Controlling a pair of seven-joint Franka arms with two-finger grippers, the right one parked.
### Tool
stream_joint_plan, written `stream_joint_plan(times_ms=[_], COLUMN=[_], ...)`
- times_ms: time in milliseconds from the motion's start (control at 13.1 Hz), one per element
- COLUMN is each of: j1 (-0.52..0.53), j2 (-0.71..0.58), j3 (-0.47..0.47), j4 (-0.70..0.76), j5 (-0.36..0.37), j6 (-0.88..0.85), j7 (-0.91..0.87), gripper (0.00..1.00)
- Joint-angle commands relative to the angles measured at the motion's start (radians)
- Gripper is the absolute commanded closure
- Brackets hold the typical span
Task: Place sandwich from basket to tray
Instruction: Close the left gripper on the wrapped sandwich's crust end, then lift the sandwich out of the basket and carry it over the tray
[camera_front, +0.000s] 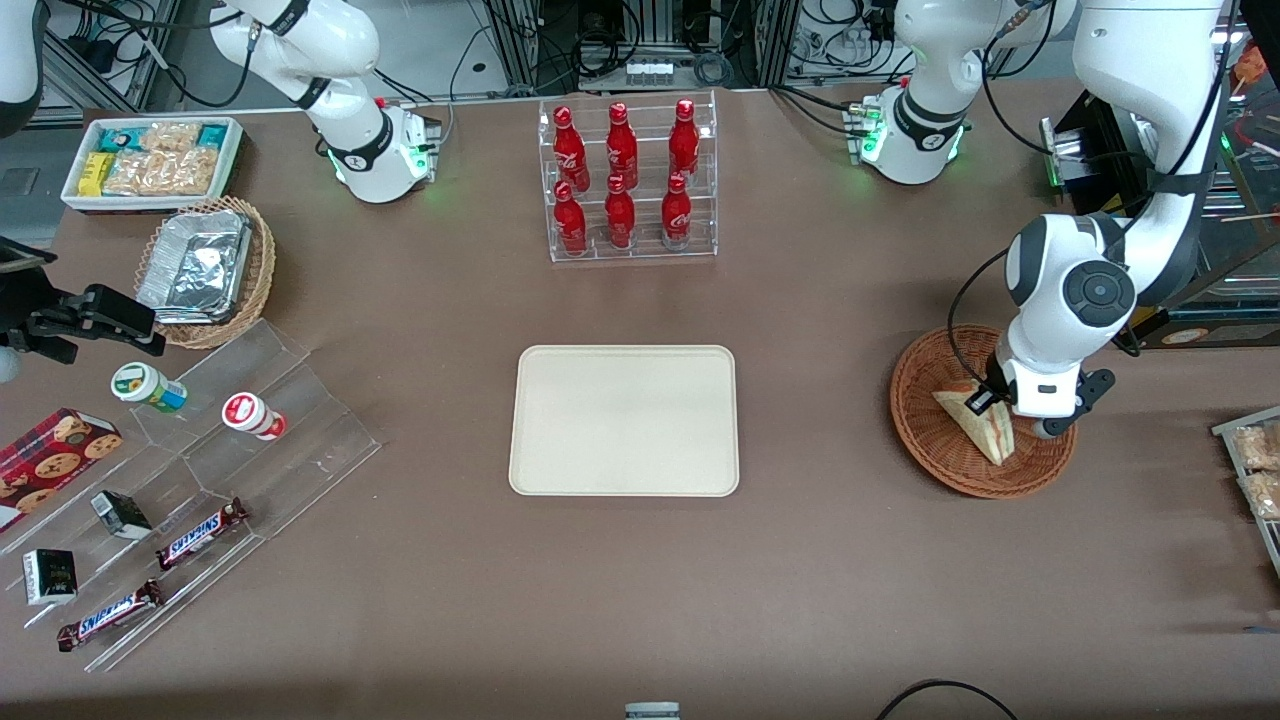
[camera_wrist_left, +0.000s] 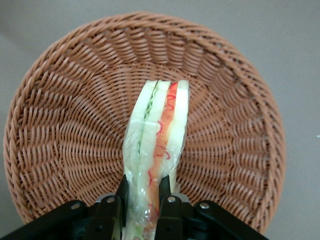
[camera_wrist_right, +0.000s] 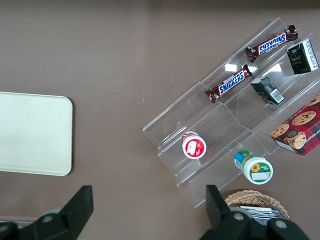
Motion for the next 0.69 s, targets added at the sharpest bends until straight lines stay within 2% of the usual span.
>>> stream_joint_plan(times_ms=[0,153,381,610], j1=[-0.043,-0.095,-0.167,-0.261], j2=[-0.038,-0.031,-0.03,-0.024], j3=[-0.008,-0.008,-0.024,-0.024], j4=[0.108,0.246,0.394,0.451], j5=[0.023,0.019,-0.024,-0.09], j6=[-0.177,-0.352,-0.498,-0.521], j7=[0.006,0.047,0.077,0.078], gripper=[1.0,1.0,1.0,1.0])
